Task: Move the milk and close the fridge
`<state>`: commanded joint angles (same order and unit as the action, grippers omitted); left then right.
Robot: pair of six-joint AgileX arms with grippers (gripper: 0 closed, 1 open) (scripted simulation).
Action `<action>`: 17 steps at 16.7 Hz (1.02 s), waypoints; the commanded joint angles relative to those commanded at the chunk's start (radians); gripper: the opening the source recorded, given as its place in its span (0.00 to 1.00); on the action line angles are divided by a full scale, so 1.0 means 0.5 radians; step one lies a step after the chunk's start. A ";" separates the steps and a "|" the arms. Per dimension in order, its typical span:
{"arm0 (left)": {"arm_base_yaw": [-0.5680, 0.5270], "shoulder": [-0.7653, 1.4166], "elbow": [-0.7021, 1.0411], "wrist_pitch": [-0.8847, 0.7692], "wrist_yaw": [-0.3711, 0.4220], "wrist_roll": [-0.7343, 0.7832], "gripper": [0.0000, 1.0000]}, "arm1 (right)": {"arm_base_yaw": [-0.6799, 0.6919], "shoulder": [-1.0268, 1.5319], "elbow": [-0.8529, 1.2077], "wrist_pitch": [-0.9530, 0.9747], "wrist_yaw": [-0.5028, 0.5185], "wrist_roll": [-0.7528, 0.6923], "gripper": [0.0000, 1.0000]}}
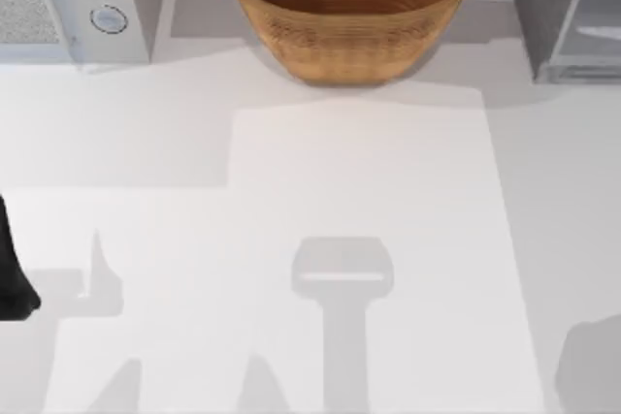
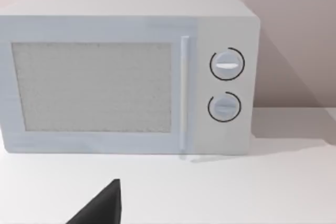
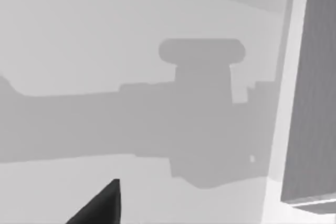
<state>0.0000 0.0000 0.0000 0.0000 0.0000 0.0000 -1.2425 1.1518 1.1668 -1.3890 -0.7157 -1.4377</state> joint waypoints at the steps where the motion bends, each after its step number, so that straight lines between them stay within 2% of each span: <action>1: 0.000 0.000 0.000 0.000 0.000 0.000 1.00 | -0.200 0.221 0.052 -0.011 -0.080 -0.205 1.00; 4: 0.000 0.000 0.000 0.000 0.000 0.000 1.00 | -0.691 0.764 0.181 -0.053 -0.277 -0.700 1.00; 8: 0.000 0.000 0.000 0.000 0.000 0.000 1.00 | -1.062 1.203 0.289 -0.113 -0.431 -1.083 1.00; 11: 0.000 0.000 0.000 0.000 0.000 0.000 1.00 | -1.137 1.318 0.318 -0.139 -0.468 -1.167 1.00; 17: 0.000 0.000 0.000 0.000 0.000 0.000 1.00 | -1.104 1.315 0.312 -0.110 -0.458 -1.142 1.00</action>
<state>0.0000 0.0000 0.0000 0.0000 0.0000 0.0000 -1.7946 1.8093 1.3227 -1.4440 -0.9448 -2.0085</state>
